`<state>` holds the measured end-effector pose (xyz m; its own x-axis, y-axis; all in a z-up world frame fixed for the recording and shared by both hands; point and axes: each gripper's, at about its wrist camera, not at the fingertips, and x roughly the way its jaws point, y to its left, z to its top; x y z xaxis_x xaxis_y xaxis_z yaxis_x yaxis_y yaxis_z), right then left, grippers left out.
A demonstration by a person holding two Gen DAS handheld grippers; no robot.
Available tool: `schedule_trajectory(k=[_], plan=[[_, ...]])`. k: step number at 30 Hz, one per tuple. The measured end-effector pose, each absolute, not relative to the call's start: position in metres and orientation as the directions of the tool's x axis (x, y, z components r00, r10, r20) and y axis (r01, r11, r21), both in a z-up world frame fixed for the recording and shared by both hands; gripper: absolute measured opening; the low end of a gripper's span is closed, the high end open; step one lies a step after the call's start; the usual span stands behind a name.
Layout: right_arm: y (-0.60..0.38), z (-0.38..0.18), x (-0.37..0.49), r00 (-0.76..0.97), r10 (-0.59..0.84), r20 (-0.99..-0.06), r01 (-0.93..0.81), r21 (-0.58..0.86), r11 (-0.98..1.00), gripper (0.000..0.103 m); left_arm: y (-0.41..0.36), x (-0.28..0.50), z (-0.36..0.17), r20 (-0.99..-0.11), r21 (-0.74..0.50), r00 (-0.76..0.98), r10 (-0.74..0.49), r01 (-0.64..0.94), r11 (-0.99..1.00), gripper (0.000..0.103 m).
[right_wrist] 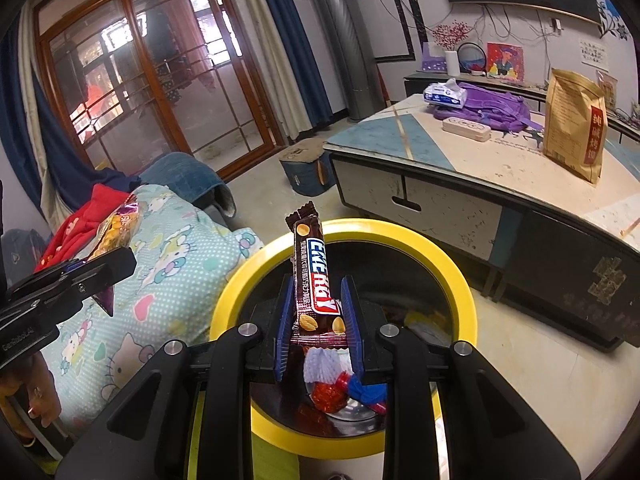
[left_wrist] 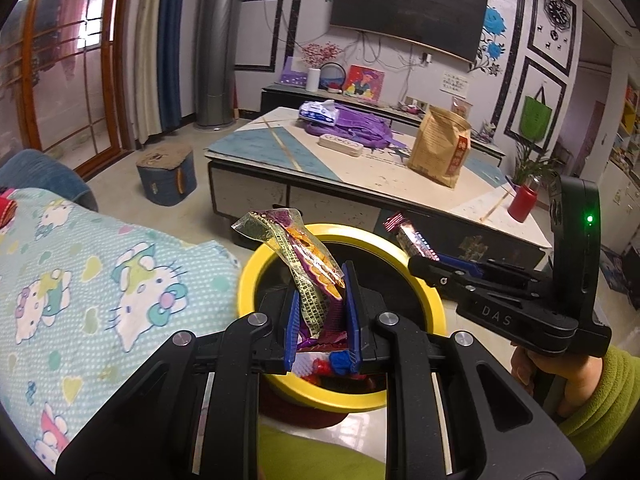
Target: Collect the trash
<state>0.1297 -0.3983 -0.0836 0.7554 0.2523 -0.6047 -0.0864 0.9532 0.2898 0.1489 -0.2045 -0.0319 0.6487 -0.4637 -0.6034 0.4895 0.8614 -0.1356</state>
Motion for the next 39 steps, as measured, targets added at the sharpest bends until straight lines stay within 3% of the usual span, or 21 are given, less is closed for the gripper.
schedule_trajectory(k=[21,25,29,33,36,39], plan=[[-0.425,-0.103,0.130,0.750,0.230,-0.621,-0.005,0.343,0.939,0.025,-0.239,0.164,-0.053,-0.646,-0.138,0.591,-0.483,0.532,0.835,0.014],[-0.426,-0.102,0.129,0.754,0.225,-0.617,0.002,0.345,0.939,0.026,-0.240,0.163,-0.053,-0.637,-0.128,0.604,-0.478,0.529,0.839,0.033],[-0.427,-0.104,0.130,0.753,0.226,-0.617,0.005,0.350,0.937,0.029,-0.241,0.163,-0.053,-0.636,-0.129,0.607,-0.477,0.526,0.841,0.041],[-0.429,-0.103,0.131,0.756,0.225,-0.615,0.007,0.350,0.937,0.041,-0.238,0.164,-0.051,-0.634,-0.135,0.615,-0.470,0.510,0.850,0.056],[-0.430,-0.103,0.131,0.757,0.222,-0.614,0.009,0.349,0.937,0.043,-0.233,0.165,-0.049,-0.632,-0.142,0.622,-0.463,0.494,0.858,0.066],[-0.431,-0.102,0.130,0.762,0.213,-0.611,0.015,0.347,0.938,0.050,-0.230,0.166,-0.047,-0.628,-0.144,0.632,-0.453,0.478,0.866,0.088]])
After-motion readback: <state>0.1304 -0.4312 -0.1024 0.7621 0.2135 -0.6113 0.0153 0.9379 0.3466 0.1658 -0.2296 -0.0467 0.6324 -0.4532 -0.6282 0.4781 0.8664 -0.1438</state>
